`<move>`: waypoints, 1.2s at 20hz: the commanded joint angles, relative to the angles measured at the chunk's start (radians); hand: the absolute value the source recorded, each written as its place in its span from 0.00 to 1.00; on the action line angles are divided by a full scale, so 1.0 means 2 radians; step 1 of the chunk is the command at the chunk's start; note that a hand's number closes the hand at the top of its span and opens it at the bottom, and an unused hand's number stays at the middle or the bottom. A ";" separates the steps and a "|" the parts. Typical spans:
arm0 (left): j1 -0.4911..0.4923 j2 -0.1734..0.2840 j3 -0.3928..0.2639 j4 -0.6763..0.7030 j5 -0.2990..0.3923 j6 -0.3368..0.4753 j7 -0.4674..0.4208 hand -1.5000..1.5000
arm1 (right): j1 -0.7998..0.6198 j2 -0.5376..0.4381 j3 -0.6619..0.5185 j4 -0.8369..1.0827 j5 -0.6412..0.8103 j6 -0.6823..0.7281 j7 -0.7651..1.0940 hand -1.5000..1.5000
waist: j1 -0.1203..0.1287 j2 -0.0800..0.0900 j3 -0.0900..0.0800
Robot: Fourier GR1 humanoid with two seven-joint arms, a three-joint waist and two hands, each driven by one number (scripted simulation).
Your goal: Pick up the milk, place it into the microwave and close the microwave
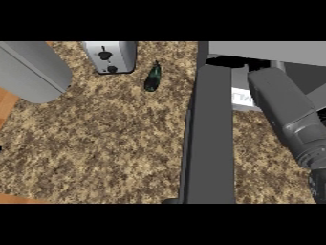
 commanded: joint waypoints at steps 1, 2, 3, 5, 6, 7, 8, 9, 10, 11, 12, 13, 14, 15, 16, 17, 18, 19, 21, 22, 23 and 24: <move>0.001 -0.010 -0.007 0.007 -0.024 -0.006 -0.006 0.00 | 0.018 -0.019 -0.006 -0.009 -0.007 0.034 -0.027 0.00 | -0.020 -0.012 -0.001; -0.001 -0.009 -0.012 0.011 -0.017 -0.014 -0.008 0.00 | 0.012 -0.005 -0.004 -0.005 -0.004 0.026 -0.016 0.00 | -0.015 -0.011 -0.001; 0.011 -0.024 -0.022 -0.003 -0.033 -0.014 -0.009 0.00 | 0.028 -0.012 -0.010 -0.007 -0.010 0.038 -0.032 0.00 | -0.017 -0.012 -0.001; 0.012 -0.035 -0.031 0.009 -0.046 -0.031 -0.024 0.00 | 0.055 -0.025 -0.014 -0.010 -0.015 0.067 -0.060 0.00 | -0.028 -0.015 -0.001; 0.014 -0.038 -0.036 -0.001 -0.038 -0.032 -0.024 0.00 | 0.037 -0.024 -0.017 -0.008 -0.019 0.071 -0.038 0.00 | -0.025 -0.017 -0.001; 0.022 -0.039 -0.044 0.007 -0.036 -0.051 -0.030 0.00 | 0.055 -0.019 -0.020 -0.007 -0.021 0.077 -0.055 0.00 | -0.023 -0.015 -0.001; 0.014 -0.057 -0.057 0.023 -0.055 -0.050 -0.036 0.00 | 0.054 -0.042 -0.020 -0.006 -0.023 0.122 -0.054 0.00 | -0.034 -0.017 -0.002; 0.030 -0.062 -0.065 0.014 -0.068 -0.064 -0.040 0.00 | 0.063 -0.014 -0.032 -0.010 -0.037 0.123 -0.069 0.00 | -0.037 -0.022 -0.002; 0.009 -0.062 -0.077 0.026 -0.078 -0.059 -0.034 0.00 | 0.054 -0.035 -0.037 -0.010 -0.043 0.169 -0.063 0.00 | -0.041 -0.020 -0.001; 0.023 -0.058 -0.079 0.025 -0.069 -0.082 -0.041 0.00 | 0.086 -0.012 -0.036 -0.010 -0.042 0.163 -0.098 0.00 | -0.037 -0.020 -0.001; 0.022 -0.059 -0.090 0.025 -0.070 -0.081 -0.033 0.00 | 0.068 -0.018 -0.038 -0.009 -0.046 0.190 -0.077 0.00 | -0.040 -0.023 -0.001; 0.028 -0.062 -0.100 0.027 -0.078 -0.084 -0.028 0.00 | 0.068 -0.025 -0.039 -0.010 -0.049 0.216 -0.079 0.00 | -0.043 -0.024 -0.001; 0.043 -0.048 -0.096 0.034 -0.062 -0.111 -0.033 0.00 | 0.089 -0.003 -0.045 -0.010 -0.057 0.220 -0.102 0.00 | -0.044 -0.026 -0.002; 0.033 -0.050 -0.106 0.026 -0.079 -0.110 -0.030 0.00 | 0.096 0.000 -0.047 -0.009 -0.061 0.241 -0.108 0.00 | -0.047 -0.026 -0.001; 0.036 -0.044 -0.104 0.048 -0.077 -0.124 -0.033 0.00 | 0.106 0.001 -0.051 -0.011 -0.066 0.257 -0.117 0.00 | -0.052 -0.028 -0.002; 0.023 -0.062 -0.119 0.046 -0.105 -0.116 -0.035 0.00 | 0.097 0.007 -0.055 -0.009 -0.073 0.267 -0.101 0.00 | -0.054 -0.029 -0.002; 0.027 -0.057 -0.121 0.057 -0.113 -0.136 -0.042 0.00 | 0.115 0.013 -0.060 -0.012 -0.078 0.274 -0.121 0.00 | -0.056 -0.030 -0.002; 0.020 -0.073 -0.134 0.049 -0.134 -0.120 -0.035 0.00 | 0.129 0.029 -0.057 -0.008 -0.077 0.280 -0.126 0.00 | -0.058 -0.030 -0.002; 0.021 -0.064 -0.119 0.064 -0.141 -0.133 -0.050 0.00 | 0.131 0.047 -0.054 -0.016 -0.082 0.308 -0.124 0.00 | -0.069 -0.037 -0.003; -0.015 -0.068 -0.122 0.086 -0.158 -0.122 -0.051 0.00 | 0.146 0.041 -0.058 -0.018 -0.088 0.310 -0.125 0.00 | -0.069 -0.035 -0.003; 0.017 -0.079 -0.148 0.066 -0.195 -0.119 -0.081 0.00 | 0.177 0.058 -0.054 -0.020 -0.085 0.312 -0.163 0.00 | -0.068 -0.037 -0.003; 0.007 -0.079 -0.181 0.070 -0.222 -0.087 -0.093 0.00 | 0.172 0.046 -0.054 -0.025 -0.089 0.337 -0.154 0.00 | -0.071 -0.037 -0.003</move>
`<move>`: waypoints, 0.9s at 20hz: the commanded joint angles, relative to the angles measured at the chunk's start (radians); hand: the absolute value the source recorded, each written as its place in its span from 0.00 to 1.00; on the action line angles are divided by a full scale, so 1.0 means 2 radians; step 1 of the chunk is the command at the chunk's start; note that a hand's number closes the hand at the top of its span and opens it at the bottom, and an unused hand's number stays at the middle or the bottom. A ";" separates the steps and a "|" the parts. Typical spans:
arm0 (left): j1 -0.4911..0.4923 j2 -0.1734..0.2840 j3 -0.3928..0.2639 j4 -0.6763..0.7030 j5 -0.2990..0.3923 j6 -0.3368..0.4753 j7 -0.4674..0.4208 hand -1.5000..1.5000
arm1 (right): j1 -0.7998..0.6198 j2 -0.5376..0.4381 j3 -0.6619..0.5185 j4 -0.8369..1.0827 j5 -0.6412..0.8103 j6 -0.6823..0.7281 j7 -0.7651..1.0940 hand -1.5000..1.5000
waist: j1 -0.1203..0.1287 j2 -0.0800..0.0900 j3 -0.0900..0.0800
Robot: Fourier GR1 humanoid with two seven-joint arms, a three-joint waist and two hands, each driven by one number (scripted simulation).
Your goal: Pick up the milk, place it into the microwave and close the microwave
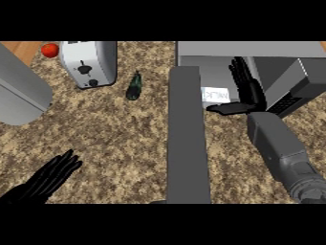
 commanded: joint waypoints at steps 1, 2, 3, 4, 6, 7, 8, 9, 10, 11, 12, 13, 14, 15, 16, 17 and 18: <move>-0.038 -0.010 -0.014 0.046 -0.063 0.004 -0.026 0.00 | 0.031 0.032 0.007 -0.021 -0.008 0.019 -0.009 0.00 | -0.012 -0.005 -0.001; -0.063 -0.011 -0.025 0.055 -0.087 0.032 -0.040 0.00 | 0.063 0.034 0.010 -0.011 -0.005 0.045 -0.039 0.00 | -0.015 -0.004 -0.001; -0.028 -0.011 -0.050 0.029 -0.089 0.039 -0.041 0.00 | 0.069 0.031 0.015 -0.023 -0.007 0.048 -0.026 0.00 | -0.017 -0.008 -0.001; -0.025 -0.011 -0.028 0.051 -0.105 0.022 -0.063 0.00 | 0.085 0.042 0.020 -0.028 -0.006 0.042 -0.030 0.00 | -0.021 -0.009 -0.001; -0.035 -0.011 -0.064 0.075 -0.136 0.040 -0.090 0.00 | 0.111 0.024 0.031 -0.039 0.000 0.049 -0.027 0.00 | -0.020 -0.008 -0.001; -0.028 -0.011 -0.066 0.042 -0.104 0.039 -0.052 1.00 | 0.130 0.042 0.040 -0.051 0.004 0.033 -0.034 0.00 | -0.021 -0.009 -0.001; -0.033 -0.011 -0.081 0.079 -0.152 0.058 -0.095 1.00 | 0.144 0.048 0.046 -0.055 0.010 0.016 -0.045 0.00 | -0.023 -0.009 -0.002; -0.070 -0.011 -0.079 0.092 -0.126 0.066 -0.068 1.00 | 0.170 0.035 0.049 -0.058 0.012 0.030 -0.060 0.00 | -0.027 -0.008 -0.001; -0.035 -0.011 -0.099 0.075 -0.156 0.070 -0.095 1.00 | 0.190 0.035 0.049 -0.064 0.011 0.020 -0.064 0.00 | -0.027 -0.011 -0.002; -0.060 -0.011 -0.085 0.101 -0.163 0.069 -0.103 1.00 | 0.189 0.027 0.054 -0.082 0.009 0.034 -0.042 0.00 | -0.029 -0.011 -0.002; -0.080 -0.011 -0.092 0.105 -0.173 0.086 -0.103 1.00 | 0.204 0.038 0.056 -0.087 0.011 0.019 -0.047 0.00 | -0.034 -0.012 -0.002; -0.085 -0.011 -0.104 0.135 -0.198 0.102 -0.128 1.00 | 0.207 0.037 0.058 -0.104 0.007 0.024 -0.038 0.00 | -0.032 -0.011 -0.002; -0.095 -0.011 -0.090 0.114 -0.182 0.092 -0.084 1.00 | 0.231 0.008 0.058 -0.112 0.006 0.051 -0.051 0.00 | -0.038 -0.012 -0.002; -0.093 -0.011 -0.111 0.132 -0.197 0.107 -0.095 1.00 | 0.261 0.034 0.067 -0.121 0.012 0.035 -0.070 0.00 | -0.039 -0.012 -0.002; -0.097 -0.011 -0.106 0.140 -0.207 0.107 -0.110 1.00 | 0.269 0.026 0.062 -0.145 0.001 0.040 -0.053 0.00 | -0.035 -0.011 -0.003; -0.110 -0.011 -0.123 0.168 -0.226 0.130 -0.113 1.00 | 0.294 0.018 0.067 -0.146 0.006 0.049 -0.075 0.00 | -0.043 -0.011 -0.003; -0.123 -0.011 -0.122 0.175 -0.240 0.128 -0.121 1.00 | 0.301 0.011 0.064 -0.166 -0.003 0.067 -0.068 0.00 | -0.043 -0.011 -0.003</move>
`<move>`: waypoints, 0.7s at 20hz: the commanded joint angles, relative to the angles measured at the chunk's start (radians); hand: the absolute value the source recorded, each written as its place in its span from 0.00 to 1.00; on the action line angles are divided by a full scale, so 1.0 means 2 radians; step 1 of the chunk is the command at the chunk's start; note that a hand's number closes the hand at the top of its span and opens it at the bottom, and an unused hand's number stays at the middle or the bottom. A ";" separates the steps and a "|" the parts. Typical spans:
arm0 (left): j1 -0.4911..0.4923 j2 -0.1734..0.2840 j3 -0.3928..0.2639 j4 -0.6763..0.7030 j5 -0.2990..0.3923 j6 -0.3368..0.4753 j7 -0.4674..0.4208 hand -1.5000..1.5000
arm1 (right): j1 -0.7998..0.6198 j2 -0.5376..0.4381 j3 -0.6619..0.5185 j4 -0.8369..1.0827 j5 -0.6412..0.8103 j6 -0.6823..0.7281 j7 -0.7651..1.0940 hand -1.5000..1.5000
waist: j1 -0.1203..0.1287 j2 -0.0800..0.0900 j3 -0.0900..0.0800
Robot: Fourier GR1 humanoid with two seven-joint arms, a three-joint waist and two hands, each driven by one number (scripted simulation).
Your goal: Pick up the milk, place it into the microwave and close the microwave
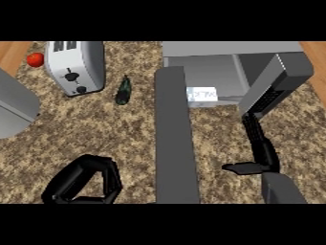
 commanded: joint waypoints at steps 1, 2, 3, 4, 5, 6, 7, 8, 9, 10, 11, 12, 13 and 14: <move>-0.048 0.000 -0.025 0.054 -0.043 0.033 -0.015 1.00 | 0.067 0.008 0.005 -0.060 -0.015 0.024 -0.015 0.00 | -0.005 0.000 -0.001; -0.055 0.011 -0.012 0.057 -0.035 0.004 -0.009 1.00 | 0.088 -0.016 0.000 -0.071 -0.022 0.040 -0.014 0.00 | -0.008 0.000 -0.001; -0.061 0.000 -0.046 0.064 -0.057 0.039 -0.028 1.00 | 0.115 -0.016 0.006 -0.082 -0.019 0.045 -0.035 0.00 | -0.010 0.001 -0.001; -0.059 0.006 -0.031 0.071 -0.067 0.026 -0.043 1.00 | 0.135 -0.041 0.004 -0.103 -0.026 0.069 -0.031 0.00 | -0.006 0.001 -0.001; -0.062 0.007 -0.044 0.066 -0.078 0.027 -0.044 1.00 | 0.148 -0.028 0.011 -0.133 -0.029 0.060 -0.017 0.00 | -0.003 0.000 -0.001; -0.081 0.000 -0.048 0.100 -0.077 0.037 -0.053 1.00 | 0.164 -0.050 0.002 -0.138 -0.043 0.091 -0.021 0.00 | -0.010 0.002 -0.001; -0.069 0.000 -0.077 0.106 -0.090 0.056 -0.061 1.00 | 0.166 -0.062 -0.001 -0.167 -0.052 0.093 -0.005 0.00 | -0.006 0.002 -0.001; -0.109 0.000 -0.067 0.121 -0.070 0.051 -0.040 1.00 | 0.198 -0.029 0.010 -0.196 -0.056 0.083 -0.016 0.00 | 0.003 0.004 0.000; -0.091 0.000 -0.071 0.139 -0.087 0.062 -0.069 1.00 | 0.212 -0.040 0.012 -0.221 -0.063 0.099 0.004 0.00 | -0.006 0.003 -0.001; -0.093 0.000 -0.100 0.139 -0.084 0.080 -0.077 1.00 | 0.230 -0.048 0.009 -0.246 -0.075 0.110 0.005 0.00 | 0.000 0.004 0.000; -0.096 0.000 -0.117 0.148 -0.102 0.115 -0.093 1.00 | 0.247 -0.040 0.014 -0.264 -0.082 0.116 0.017 0.00 | 0.000 0.004 -0.001; -0.091 0.000 -0.125 0.155 -0.117 0.124 -0.114 1.00 | 0.272 -0.037 0.026 -0.283 -0.079 0.124 0.004 0.00 | 0.003 0.004 0.000; -0.098 0.000 -0.151 0.166 -0.104 0.151 -0.105 1.00 | 0.283 -0.041 0.026 -0.301 -0.092 0.139 0.009 0.00 | 0.003 0.005 0.000; -0.098 0.000 -0.173 0.155 -0.093 0.168 -0.103 1.00 | 0.292 -0.048 0.027 -0.326 -0.105 0.152 0.022 0.00 | 0.000 0.004 -0.001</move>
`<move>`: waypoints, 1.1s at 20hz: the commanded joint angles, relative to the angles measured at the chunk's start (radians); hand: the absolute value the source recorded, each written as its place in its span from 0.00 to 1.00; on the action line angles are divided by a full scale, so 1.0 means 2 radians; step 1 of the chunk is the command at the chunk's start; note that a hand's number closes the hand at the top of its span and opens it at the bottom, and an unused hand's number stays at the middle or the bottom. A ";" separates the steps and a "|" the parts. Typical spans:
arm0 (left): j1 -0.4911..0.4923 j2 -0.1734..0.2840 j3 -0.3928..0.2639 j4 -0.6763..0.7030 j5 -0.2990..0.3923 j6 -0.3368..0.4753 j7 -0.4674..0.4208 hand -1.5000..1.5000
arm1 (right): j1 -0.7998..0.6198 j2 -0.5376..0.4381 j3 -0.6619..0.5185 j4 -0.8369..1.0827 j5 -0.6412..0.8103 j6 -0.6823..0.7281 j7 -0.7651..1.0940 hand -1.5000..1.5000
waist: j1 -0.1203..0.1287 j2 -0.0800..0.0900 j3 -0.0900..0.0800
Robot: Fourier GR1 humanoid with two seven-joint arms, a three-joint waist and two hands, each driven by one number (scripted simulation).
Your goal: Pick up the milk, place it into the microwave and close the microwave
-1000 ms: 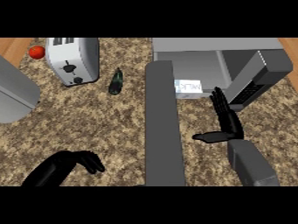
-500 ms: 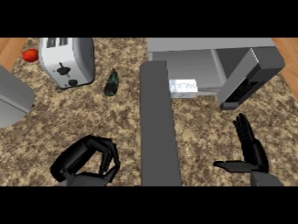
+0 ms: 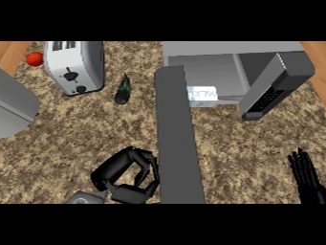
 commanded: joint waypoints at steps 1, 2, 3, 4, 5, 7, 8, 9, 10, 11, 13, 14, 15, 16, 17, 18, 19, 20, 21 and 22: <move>-0.040 -0.001 -0.054 0.066 0.010 0.056 -0.022 1.00 | 0.071 -0.021 0.007 -0.083 -0.032 0.088 -0.031 0.00 | -0.001 0.003 0.000; -0.042 -0.001 -0.068 0.072 0.014 0.067 -0.019 1.00 | 0.071 -0.016 0.003 -0.119 -0.054 0.087 -0.003 0.00 | -0.002 0.003 0.000; -0.035 -0.001 -0.096 0.055 0.026 0.087 -0.020 1.00 | 0.096 -0.030 0.004 -0.133 -0.060 0.104 -0.013 0.00 | 0.000 0.002 0.000; -0.036 -0.001 -0.123 0.090 0.015 0.107 -0.042 1.00 | 0.097 -0.016 0.017 -0.150 -0.059 0.096 -0.010 0.00 | -0.005 0.003 0.000; -0.046 -0.001 -0.145 0.093 0.029 0.111 -0.012 1.00 | 0.102 -0.038 0.018 -0.161 -0.065 0.114 -0.002 0.00 | -0.005 0.003 0.000; -0.069 -0.001 -0.167 0.107 0.060 0.113 0.012 1.00 | 0.113 -0.031 0.035 -0.195 -0.088 0.133 0.017 0.00 | -0.012 0.004 0.000; -0.067 -0.001 -0.192 0.114 0.073 0.132 0.015 1.00 | 0.115 -0.029 0.036 -0.212 -0.101 0.128 0.034 0.00 | -0.008 0.005 0.000; -0.085 -0.001 -0.189 0.121 0.083 0.148 0.014 1.00 | 0.119 -0.015 0.048 -0.240 -0.111 0.127 0.037 0.00 | -0.010 0.005 0.000; -0.084 -0.001 -0.229 0.120 0.098 0.180 0.025 1.00 | 0.138 -0.028 0.050 -0.248 -0.110 0.133 0.038 0.00 | -0.013 0.005 0.000; -0.094 -0.001 -0.245 0.124 0.112 0.198 0.026 1.00 | 0.137 -0.030 0.051 -0.259 -0.123 0.137 0.045 0.00 | -0.014 0.005 0.000; -0.086 -0.001 -0.294 0.131 0.120 0.240 0.014 1.00 | 0.126 -0.025 0.072 -0.290 -0.127 0.127 0.071 0.00 | -0.016 0.006 0.000; -0.120 -0.001 -0.290 0.118 0.141 0.242 0.048 1.00 | 0.129 -0.042 0.066 -0.314 -0.154 0.140 0.101 0.00 | -0.015 0.006 0.000; -0.125 -0.001 -0.309 0.125 0.157 0.264 0.038 1.00 | 0.134 -0.033 0.078 -0.314 -0.151 0.142 0.089 0.00 | -0.020 0.007 0.000; -0.129 -0.001 -0.307 0.142 0.156 0.278 0.038 1.00 | 0.152 -0.044 0.075 -0.356 -0.172 0.140 0.125 0.00 | -0.026 0.007 -0.001; -0.131 -0.001 -0.333 0.122 0.174 0.301 0.043 1.00 | 0.142 -0.033 0.088 -0.361 -0.168 0.132 0.125 0.00 | -0.026 0.007 -0.001; -0.143 -0.001 -0.339 0.129 0.178 0.323 0.043 1.00 | 0.139 -0.042 0.094 -0.368 -0.166 0.134 0.133 0.00 | -0.029 0.008 -0.001; -0.162 -0.001 -0.347 0.121 0.180 0.347 0.058 1.00 | 0.143 -0.053 0.084 -0.381 -0.180 0.136 0.142 0.00 | -0.028 0.007 0.000; -0.169 0.000 -0.352 0.128 0.190 0.358 0.041 1.00 | 0.147 -0.053 0.087 -0.398 -0.183 0.131 0.150 0.00 | -0.032 0.008 -0.001; -0.172 0.000 -0.360 0.127 0.197 0.372 0.041 1.00 | 0.148 -0.052 0.091 -0.414 -0.195 0.132 0.160 0.00 | -0.035 0.008 -0.001; -0.199 0.000 -0.350 0.137 0.215 0.376 0.053 1.00 | 0.148 -0.062 0.093 -0.410 -0.202 0.144 0.167 0.00 | -0.038 0.010 0.000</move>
